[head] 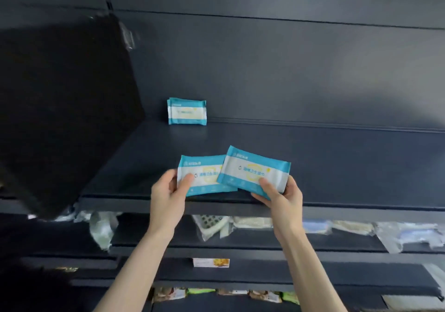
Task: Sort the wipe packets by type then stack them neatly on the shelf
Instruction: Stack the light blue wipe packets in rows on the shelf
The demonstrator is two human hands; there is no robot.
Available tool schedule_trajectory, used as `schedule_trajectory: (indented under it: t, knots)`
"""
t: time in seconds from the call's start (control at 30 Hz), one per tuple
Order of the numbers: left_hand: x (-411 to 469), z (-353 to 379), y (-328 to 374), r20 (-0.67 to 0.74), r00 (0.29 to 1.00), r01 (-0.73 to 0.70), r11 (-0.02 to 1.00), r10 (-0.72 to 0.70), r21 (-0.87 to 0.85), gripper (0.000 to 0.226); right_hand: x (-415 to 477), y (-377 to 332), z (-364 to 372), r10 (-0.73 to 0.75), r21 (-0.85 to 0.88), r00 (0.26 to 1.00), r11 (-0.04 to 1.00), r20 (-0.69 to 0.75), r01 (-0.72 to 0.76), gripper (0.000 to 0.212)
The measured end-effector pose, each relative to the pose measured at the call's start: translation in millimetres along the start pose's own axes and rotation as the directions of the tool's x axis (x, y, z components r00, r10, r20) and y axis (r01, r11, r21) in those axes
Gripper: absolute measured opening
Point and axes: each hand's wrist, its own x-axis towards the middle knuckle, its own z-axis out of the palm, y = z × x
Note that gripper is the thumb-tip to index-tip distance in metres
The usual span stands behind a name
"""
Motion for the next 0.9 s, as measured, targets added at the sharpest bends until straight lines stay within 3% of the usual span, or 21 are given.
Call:
schedule_trajectory:
  t: [0.27,0.63,0.9]
  knots:
    - [136.6,-25.0,-12.5,0.068,0.995,0.058,0.987,-0.069,0.152,0.012,73.6,21.5,90.8,-0.030,-0.074,0.998,0.997,0.053,0.034,0.016]
    - [269.6,-3.3,-38.8,0.070,0.998,-0.016,0.963,-0.003,0.270,0.013,204.8,46.8,154.7,-0.048,-0.402,0.989,0.910,0.139,0.101,0.018]
    - [289.0,-4.7,-41.3,0.157,0.987,-0.040,0.990,0.018,0.137,0.008,236.5,59.4,179.0,-0.098,-0.582,0.977,0.790,0.191,0.193,0.022]
